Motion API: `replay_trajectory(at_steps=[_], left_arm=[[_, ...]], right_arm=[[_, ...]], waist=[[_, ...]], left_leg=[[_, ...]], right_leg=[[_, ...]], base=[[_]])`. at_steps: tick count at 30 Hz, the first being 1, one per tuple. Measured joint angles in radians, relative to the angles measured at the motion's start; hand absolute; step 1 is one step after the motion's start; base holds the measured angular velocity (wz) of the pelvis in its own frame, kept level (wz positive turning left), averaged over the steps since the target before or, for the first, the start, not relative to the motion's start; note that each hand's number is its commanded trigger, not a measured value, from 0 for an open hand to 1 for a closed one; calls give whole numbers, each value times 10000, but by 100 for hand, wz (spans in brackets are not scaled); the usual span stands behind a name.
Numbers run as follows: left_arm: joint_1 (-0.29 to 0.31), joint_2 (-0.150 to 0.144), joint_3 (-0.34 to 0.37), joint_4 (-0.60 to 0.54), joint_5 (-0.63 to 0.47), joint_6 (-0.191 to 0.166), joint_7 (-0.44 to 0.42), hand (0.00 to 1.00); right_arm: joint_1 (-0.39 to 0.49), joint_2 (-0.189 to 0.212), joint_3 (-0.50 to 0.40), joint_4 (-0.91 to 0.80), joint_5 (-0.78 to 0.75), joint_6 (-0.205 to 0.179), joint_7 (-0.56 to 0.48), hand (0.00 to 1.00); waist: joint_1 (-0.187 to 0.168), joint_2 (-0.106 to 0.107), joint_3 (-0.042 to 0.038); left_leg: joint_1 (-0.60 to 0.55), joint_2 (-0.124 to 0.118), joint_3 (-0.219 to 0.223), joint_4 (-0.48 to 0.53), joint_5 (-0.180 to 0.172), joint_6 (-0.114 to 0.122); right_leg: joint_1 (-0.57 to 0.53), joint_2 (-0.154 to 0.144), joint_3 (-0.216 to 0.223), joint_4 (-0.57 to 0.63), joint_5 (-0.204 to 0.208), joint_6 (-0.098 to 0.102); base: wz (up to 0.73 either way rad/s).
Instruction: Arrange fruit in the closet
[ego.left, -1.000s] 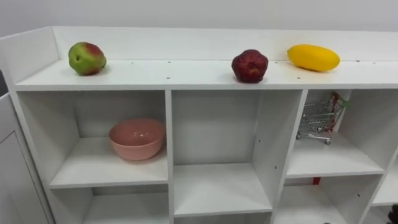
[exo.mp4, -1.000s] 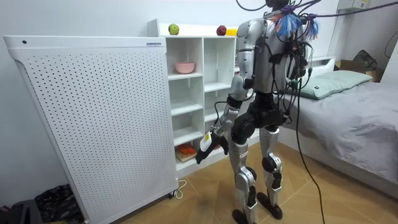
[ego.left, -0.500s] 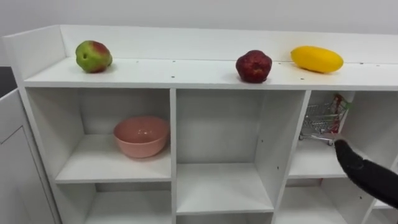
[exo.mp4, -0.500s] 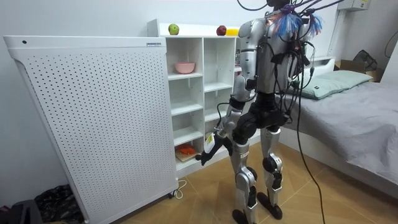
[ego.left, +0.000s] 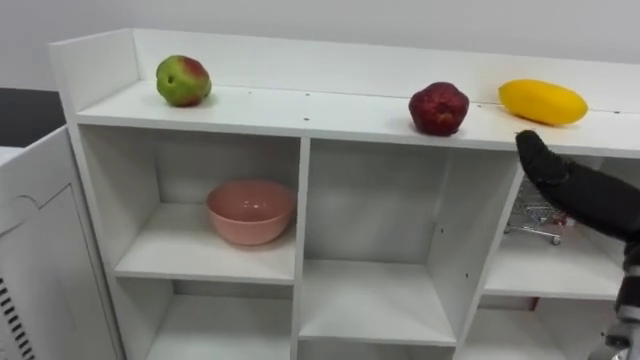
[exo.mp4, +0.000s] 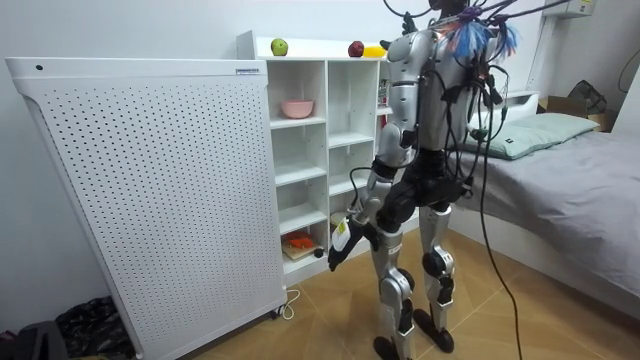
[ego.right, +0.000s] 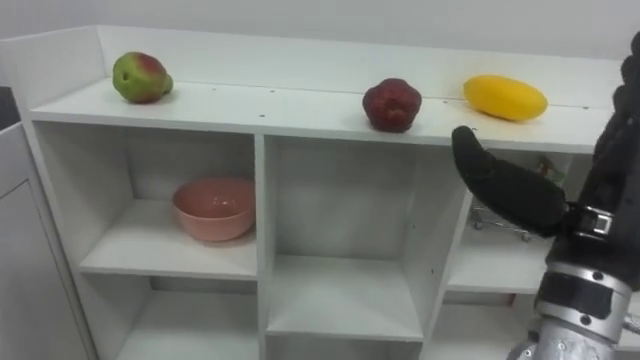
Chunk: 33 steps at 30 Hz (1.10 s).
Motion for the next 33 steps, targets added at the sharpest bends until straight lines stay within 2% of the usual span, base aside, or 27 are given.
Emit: replay_trajectory(at_steps=[3,6,10,17,18,19,22,24,25,30,33], left_arm=[[-71,7,-2,-3,76,78,-124,0],[-61,151,-9,-4,193,157,-302,0],[-55,213,-6,-10,400,191,-298,0],[-78,325,8,-79,459,248,-279,0],[-80,327,7,-147,476,248,-279,0],[-69,332,7,-244,495,246,-275,0],[-63,410,30,-322,665,247,-273,0],[-28,420,44,-383,714,256,-276,0],[-13,420,45,-407,720,280,-276,0],[5,474,105,-433,718,443,-280,0],[45,520,180,-488,716,448,-293,0]], right_arm=[[-254,-326,36,316,447,21,254,0],[-744,-401,35,906,840,109,430,0],[-1164,-757,52,1661,1387,227,782,0],[-1730,-845,407,2054,2711,405,1477,0],[-1781,-958,434,2053,2805,409,1559,0],[-1782,-1110,468,2054,2871,410,1598,0],[-1782,-1205,510,2056,3074,443,1777,0],[-1786,-1253,511,2073,3146,445,1943,0],[-1832,-1398,580,2256,3315,446,2005,0],[-2069,-1864,746,3182,3595,810,2307,0],[-2090,-1888,764,3190,3596,873,2312,0]], waist=[[103,-69,47],[191,-164,101],[286,-241,66],[316,-242,61],[313,-251,55],[307,-270,42],[309,-372,-30],[323,-395,-46],[317,-402,-51],[337,-459,-26],[336,-495,-3]], left_leg=[[-22,-8,-73,-4,33,-2],[-81,-12,-114,24,43,-10],[-190,-10,-169,42,71,7],[-197,-5,-197,31,85,18],[-198,-7,-227,31,85,18],[-195,-14,-294,31,86,19],[-175,6,-318,-4,96,5],[-169,4,-335,-9,97,3],[-145,3,-332,-16,97,3],[-56,-2,-337,-17,98,4],[-68,0,-340,-5,101,-1]], right_leg=[[1,-28,-125,0,0,0],[36,-27,-174,4,0,0],[-47,-66,-232,5,2,-3],[-56,-92,-260,3,1,-2],[-44,-93,-284,2,1,-2],[-14,-97,-350,1,2,-2],[5,-80,-367,-18,2,-2],[22,-70,-378,-17,2,-3],[40,-74,-356,-16,2,-3],[143,-81,-339,-17,2,-2],[141,-79,-377,-17,2,-2]], base=[[10],[2],[3],[1],[8],[12],[3],[0],[0],[0],[0]])
